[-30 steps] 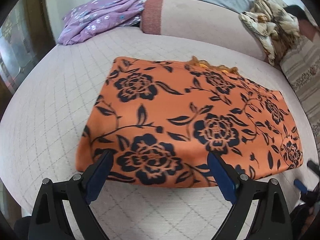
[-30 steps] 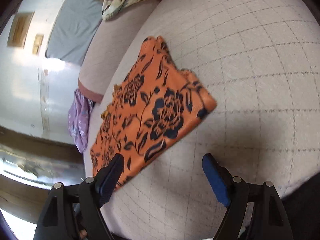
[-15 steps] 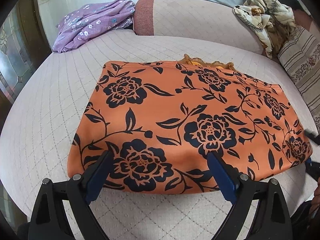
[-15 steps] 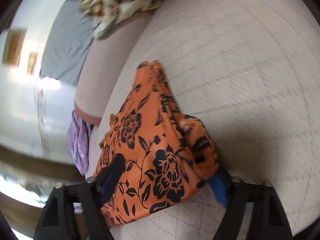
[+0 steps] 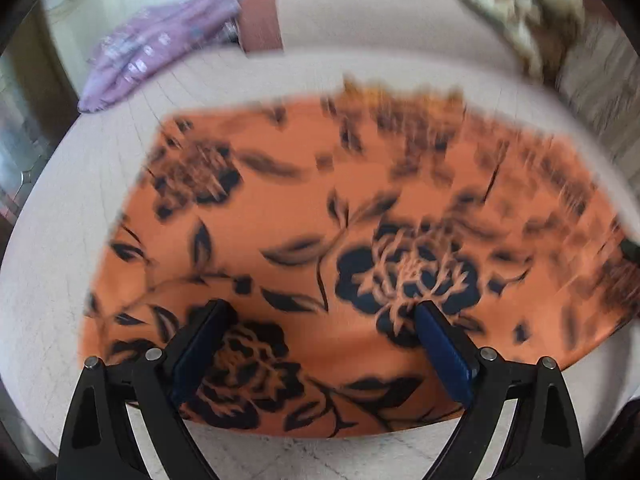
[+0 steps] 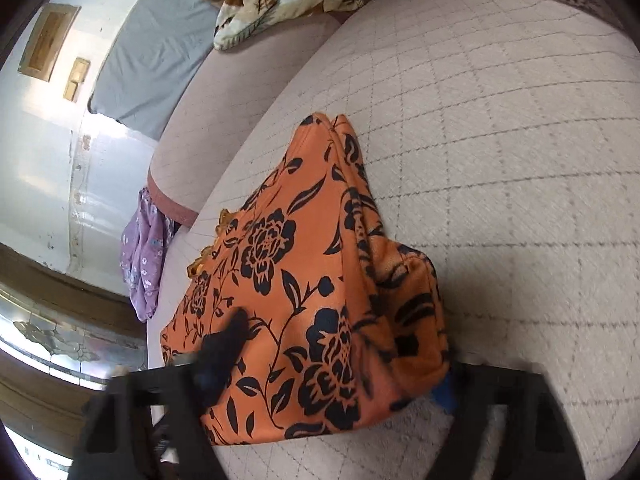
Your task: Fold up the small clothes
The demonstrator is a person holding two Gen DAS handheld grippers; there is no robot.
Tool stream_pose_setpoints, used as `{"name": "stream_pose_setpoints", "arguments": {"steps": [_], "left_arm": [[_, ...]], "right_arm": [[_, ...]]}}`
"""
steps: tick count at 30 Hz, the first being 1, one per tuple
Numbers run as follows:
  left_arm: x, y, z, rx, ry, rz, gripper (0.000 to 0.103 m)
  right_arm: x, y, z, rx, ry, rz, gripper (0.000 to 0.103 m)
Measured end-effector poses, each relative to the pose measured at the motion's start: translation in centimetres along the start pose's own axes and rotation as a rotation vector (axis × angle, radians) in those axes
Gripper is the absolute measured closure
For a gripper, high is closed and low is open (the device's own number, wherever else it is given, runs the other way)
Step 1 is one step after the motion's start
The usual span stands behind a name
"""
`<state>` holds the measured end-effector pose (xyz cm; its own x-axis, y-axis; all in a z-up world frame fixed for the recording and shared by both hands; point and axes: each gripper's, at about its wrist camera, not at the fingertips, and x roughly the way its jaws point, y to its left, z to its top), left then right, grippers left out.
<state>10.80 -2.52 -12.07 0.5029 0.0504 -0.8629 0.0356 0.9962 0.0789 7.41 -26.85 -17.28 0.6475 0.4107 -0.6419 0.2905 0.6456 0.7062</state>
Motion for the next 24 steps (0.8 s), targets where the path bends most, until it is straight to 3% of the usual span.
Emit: {"name": "stream_pose_setpoints", "arguments": {"steps": [1,3,4,6,7,8,9,10,11,12,13,17,20,22,24], "left_arm": [[-0.4,-0.1,0.0,0.0,-0.03,0.006,0.007],[-1.5,0.1,0.2,-0.016,-0.046,-0.031,0.008],[-2.7,0.3,0.4,-0.029,-0.097,-0.059,0.008],[-3.2,0.2,0.5,-0.023,-0.156,-0.027,0.008],[-2.0,-0.2,0.5,-0.002,-0.123,0.0,0.008],[0.1,-0.6,0.3,0.032,-0.033,0.002,0.005],[1.3,-0.9,0.0,0.053,-0.007,0.011,0.002],[1.1,-1.1,-0.1,0.083,-0.069,0.032,0.0],[1.1,-1.1,0.1,0.091,-0.053,0.03,0.0],[1.1,-0.9,0.3,0.079,-0.041,0.014,0.0],[1.2,-0.4,0.6,0.061,-0.027,-0.016,0.0],[-0.2,1.9,0.8,0.008,-0.054,-0.083,0.003],[-3.8,7.7,0.9,-0.154,-0.161,-0.146,0.003],[-6.7,13.1,0.2,-0.278,-0.273,-0.104,0.003],[-8.0,17.4,-0.8,-0.386,-0.338,-0.03,0.003]], "right_arm": [[0.6,-0.2,0.2,0.004,0.032,-0.015,0.08],[0.8,0.1,0.4,-0.013,0.041,-0.047,0.081],[0.6,0.3,0.4,-0.024,0.036,-0.051,0.081],[0.2,1.0,0.3,-0.059,0.014,-0.055,0.077],[0.4,1.0,0.3,-0.065,0.016,-0.075,0.064],[0.8,0.9,0.4,-0.058,0.025,-0.093,0.04],[1.3,0.6,0.4,-0.047,0.027,-0.07,0.036],[1.6,0.7,0.4,-0.057,0.017,-0.069,0.037],[1.9,1.0,0.6,-0.082,0.015,-0.086,0.045],[2.1,1.3,0.9,-0.084,0.024,-0.099,0.062],[2.2,1.5,1.1,-0.075,0.041,-0.094,0.088],[0.9,6.8,1.4,-0.203,-0.012,-0.129,0.089],[-0.6,15.2,-0.1,-0.402,-0.07,-0.091,0.089],[-0.5,21.9,-2.8,-0.572,-0.09,-0.056,0.089],[0.3,26.3,-5.9,-0.681,-0.08,-0.011,0.089]]}}
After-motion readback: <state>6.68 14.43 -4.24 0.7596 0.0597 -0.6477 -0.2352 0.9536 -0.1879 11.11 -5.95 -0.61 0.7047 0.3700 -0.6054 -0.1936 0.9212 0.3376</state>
